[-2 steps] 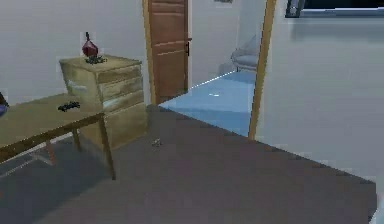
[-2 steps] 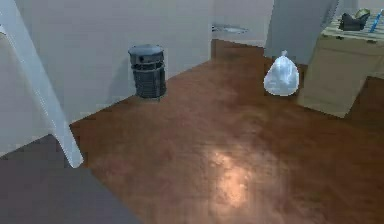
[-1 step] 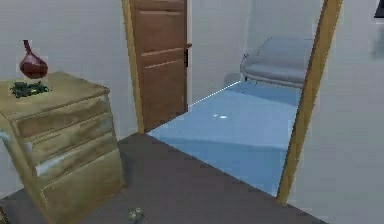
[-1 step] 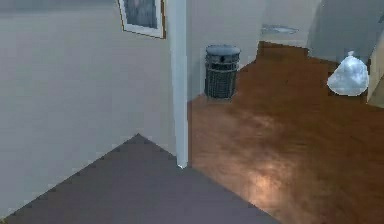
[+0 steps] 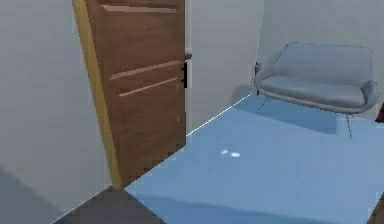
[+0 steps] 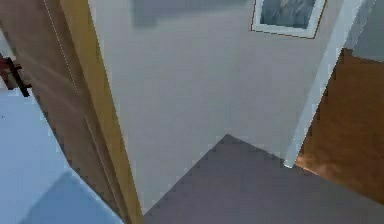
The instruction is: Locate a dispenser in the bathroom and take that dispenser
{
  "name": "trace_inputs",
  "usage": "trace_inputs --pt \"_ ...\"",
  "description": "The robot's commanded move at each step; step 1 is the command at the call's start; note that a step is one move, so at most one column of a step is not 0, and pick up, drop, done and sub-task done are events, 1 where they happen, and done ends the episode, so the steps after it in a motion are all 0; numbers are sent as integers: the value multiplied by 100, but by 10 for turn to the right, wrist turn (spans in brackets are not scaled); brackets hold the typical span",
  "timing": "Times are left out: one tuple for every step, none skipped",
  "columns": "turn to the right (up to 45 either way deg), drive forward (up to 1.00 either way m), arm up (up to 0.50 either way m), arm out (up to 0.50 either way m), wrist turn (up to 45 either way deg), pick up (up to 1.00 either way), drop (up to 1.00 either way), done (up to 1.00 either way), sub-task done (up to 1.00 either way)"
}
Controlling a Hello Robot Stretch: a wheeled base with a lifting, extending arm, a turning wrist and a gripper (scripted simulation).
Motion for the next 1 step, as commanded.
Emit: trace_inputs --pt "0 60 0 0 0 0 0 0 0"
